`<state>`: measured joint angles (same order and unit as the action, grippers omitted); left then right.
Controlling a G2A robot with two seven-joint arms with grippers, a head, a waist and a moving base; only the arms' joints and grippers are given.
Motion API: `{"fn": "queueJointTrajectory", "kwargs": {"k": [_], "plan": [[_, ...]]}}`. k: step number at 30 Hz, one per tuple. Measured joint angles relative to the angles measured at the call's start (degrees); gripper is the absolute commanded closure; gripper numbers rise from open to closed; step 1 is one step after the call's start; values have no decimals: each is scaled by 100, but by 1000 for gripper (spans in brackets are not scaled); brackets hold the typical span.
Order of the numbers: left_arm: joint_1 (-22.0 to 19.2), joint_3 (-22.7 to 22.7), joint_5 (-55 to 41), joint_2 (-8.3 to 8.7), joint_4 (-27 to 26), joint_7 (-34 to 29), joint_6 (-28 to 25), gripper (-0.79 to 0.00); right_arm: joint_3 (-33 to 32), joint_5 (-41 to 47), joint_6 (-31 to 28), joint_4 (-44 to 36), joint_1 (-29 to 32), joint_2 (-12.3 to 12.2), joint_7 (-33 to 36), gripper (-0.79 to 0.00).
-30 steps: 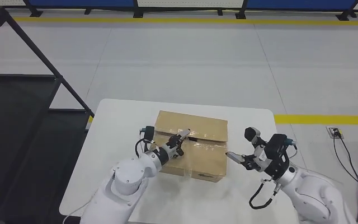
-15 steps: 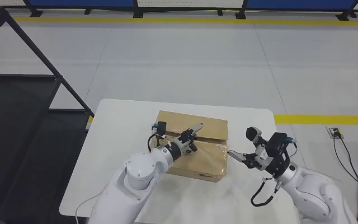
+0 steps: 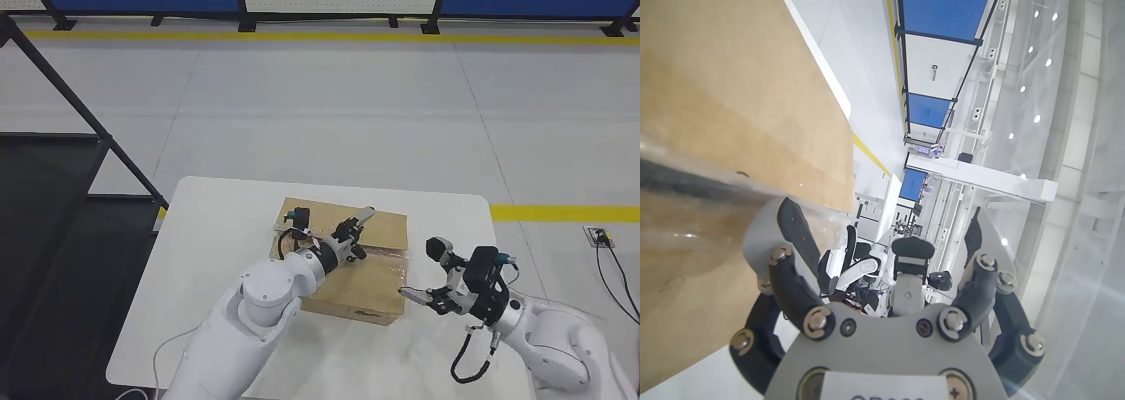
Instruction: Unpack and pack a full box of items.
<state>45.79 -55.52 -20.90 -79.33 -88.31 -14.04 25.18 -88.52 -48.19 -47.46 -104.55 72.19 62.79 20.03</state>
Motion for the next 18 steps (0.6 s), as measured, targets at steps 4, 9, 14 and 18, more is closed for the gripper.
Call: {"fn": "queueJointTrajectory", "kwargs": {"k": [4, 9, 14, 18], "plan": [[-40, 3, -18, -31, 52, 34, -3, -785, 114, 346, -519, 135, -104, -41, 161, -785], [-36, -13, -49, -63, 50, 64, -88, -785, 500, 1549, 397, 476, -459, -18, 632, -785], [83, -106, -102, -66, -153, 4, -178, -785, 483, 1834, 1344, 444, -662, -20, 899, -785], [289, -268, -49, -30, -450, -45, -240, -785, 498, 1813, 1138, 425, -643, -20, 884, -785]]}}
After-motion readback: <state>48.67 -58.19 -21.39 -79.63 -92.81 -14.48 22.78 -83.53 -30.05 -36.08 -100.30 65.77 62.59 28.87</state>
